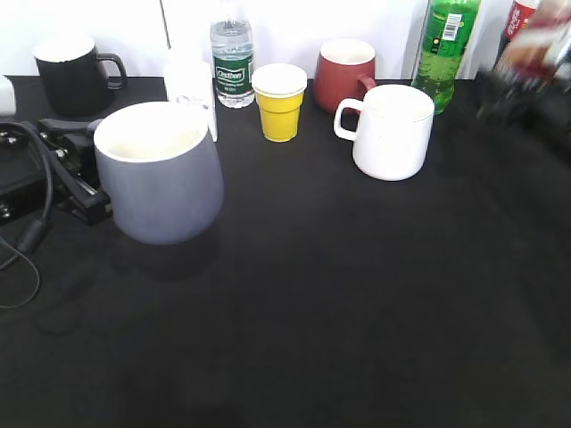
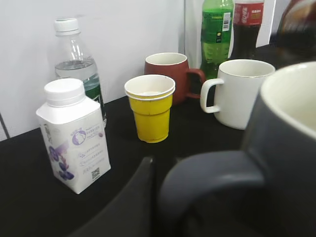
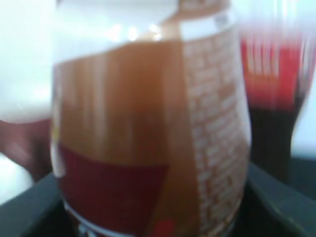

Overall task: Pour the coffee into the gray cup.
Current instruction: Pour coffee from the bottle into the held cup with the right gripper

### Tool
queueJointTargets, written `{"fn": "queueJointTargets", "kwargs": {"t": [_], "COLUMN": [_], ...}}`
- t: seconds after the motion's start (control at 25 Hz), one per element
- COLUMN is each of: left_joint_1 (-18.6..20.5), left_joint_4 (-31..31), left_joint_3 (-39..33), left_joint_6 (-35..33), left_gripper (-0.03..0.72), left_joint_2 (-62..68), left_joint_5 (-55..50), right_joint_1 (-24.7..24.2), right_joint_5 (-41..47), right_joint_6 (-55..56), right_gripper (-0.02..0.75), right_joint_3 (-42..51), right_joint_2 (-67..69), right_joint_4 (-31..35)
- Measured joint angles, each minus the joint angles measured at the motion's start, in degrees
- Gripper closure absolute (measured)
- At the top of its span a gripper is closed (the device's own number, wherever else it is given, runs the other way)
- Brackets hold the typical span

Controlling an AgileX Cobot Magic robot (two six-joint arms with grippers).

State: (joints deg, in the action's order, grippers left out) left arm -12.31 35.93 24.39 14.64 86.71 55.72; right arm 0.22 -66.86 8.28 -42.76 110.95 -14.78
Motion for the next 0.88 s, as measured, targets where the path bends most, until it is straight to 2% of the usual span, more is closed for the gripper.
{"fn": "queueJointTargets", "kwargs": {"t": [0.08, 0.16, 0.28, 0.44, 0.52, 0.68, 0.88], "left_joint_1": [0.0, 0.0, -0.05, -0.05, -0.87, -6.41, -6.68], "left_joint_4": [0.14, 2.81, 5.54, 7.16, 7.71, 9.68, 9.74], "left_joint_3": [0.0, 0.0, 0.0, 0.0, -0.06, -0.31, -0.41], "left_joint_6": [0.0, 0.0, 0.0, 0.25, 0.74, 1.09, 1.09], "left_gripper": [0.629, 0.629, 0.629, 0.629, 0.629, 0.629, 0.629], "left_joint_2": [0.0, 0.0, 0.0, 0.0, 0.0, 0.0, 0.0], "left_joint_5": [1.48, 1.94, 2.32, 4.69, 6.15, 4.43, 3.75], "right_joint_1": [0.25, 2.86, 11.35, 25.63, 30.31, 33.7, 33.7], "right_joint_5": [1.25, 8.09, 13.9, 19.13, 20.15, 21.61, 22.87], "right_joint_6": [0.06, 0.11, 0.11, 0.11, 0.06, -6.93, -26.62], "right_gripper": [0.204, 0.204, 0.204, 0.204, 0.204, 0.204, 0.204], "right_joint_3": [2.16, 2.41, 2.41, 2.45, 2.45, 2.01, 2.01], "right_joint_2": [-7.44, -14.29, -19.13, -19.31, -19.31, -19.31, -19.31], "right_joint_4": [-4.5, -6.63, -7.21, -6.79, -6.74, -6.62, -6.53]}}
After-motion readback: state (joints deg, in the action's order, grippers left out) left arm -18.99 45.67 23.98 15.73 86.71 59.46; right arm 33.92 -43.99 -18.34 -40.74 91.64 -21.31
